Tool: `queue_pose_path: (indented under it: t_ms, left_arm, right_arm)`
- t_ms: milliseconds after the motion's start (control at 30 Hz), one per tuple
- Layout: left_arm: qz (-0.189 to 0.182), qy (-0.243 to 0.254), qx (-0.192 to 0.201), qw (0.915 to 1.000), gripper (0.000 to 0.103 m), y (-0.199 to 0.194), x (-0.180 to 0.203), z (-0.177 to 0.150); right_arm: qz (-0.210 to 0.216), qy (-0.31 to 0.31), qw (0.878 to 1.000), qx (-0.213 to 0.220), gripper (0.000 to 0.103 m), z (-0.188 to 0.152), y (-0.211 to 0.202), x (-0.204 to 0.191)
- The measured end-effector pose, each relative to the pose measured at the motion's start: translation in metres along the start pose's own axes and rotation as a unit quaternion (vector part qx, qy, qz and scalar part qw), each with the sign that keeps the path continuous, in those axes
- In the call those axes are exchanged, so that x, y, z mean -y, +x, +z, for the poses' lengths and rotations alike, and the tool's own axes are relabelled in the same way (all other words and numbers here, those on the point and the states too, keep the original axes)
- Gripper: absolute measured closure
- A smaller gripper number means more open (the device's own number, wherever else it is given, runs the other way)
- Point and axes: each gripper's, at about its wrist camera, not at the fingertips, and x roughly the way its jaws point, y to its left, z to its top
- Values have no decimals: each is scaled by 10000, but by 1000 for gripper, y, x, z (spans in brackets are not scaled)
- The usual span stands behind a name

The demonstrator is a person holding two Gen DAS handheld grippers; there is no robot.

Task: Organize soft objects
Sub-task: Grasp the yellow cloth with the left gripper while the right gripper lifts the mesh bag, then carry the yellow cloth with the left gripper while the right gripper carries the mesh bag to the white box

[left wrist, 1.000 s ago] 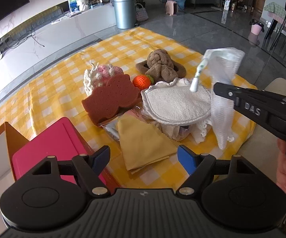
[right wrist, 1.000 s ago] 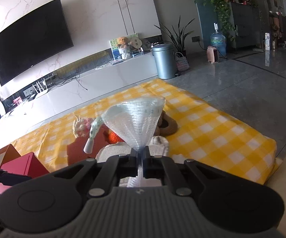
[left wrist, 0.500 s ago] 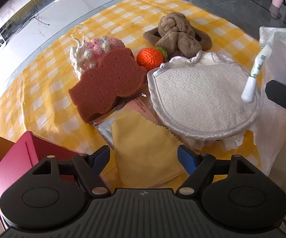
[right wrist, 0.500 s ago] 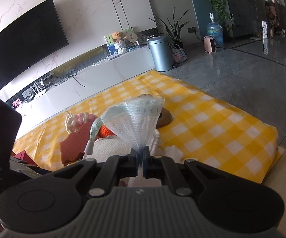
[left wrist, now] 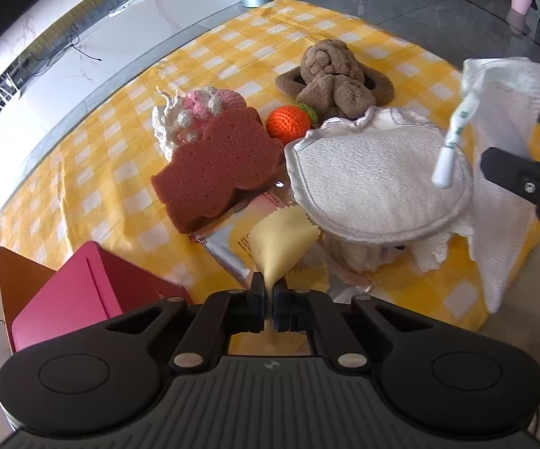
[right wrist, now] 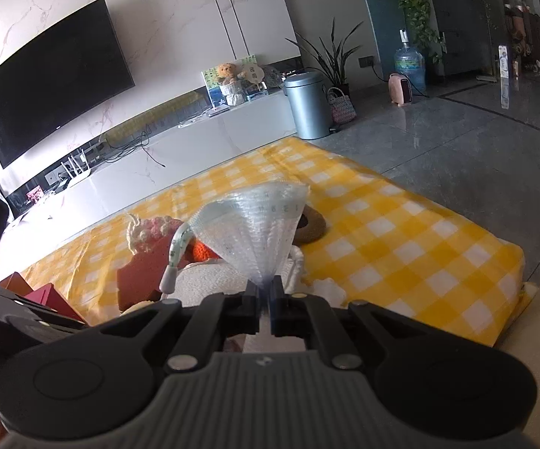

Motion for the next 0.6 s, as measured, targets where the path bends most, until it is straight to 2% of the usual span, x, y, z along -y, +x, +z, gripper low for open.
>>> queue_pose_path:
  t_ms: [300, 433, 600]
  left_arm:
    - [-440, 17, 450, 9980, 99, -59, -20, -15]
    - [-426, -65, 792, 9959, 99, -87, -36, -13]
    - [-439, -305, 931, 9942, 99, -106, -58, -16]
  right_arm:
    - [-18, -219, 9998, -13, 101, 0, 0, -9]
    - [27, -299, 9995, -18, 101, 0, 0, -12]
    - [176, -389, 9991, 22, 101, 1, -2, -17]
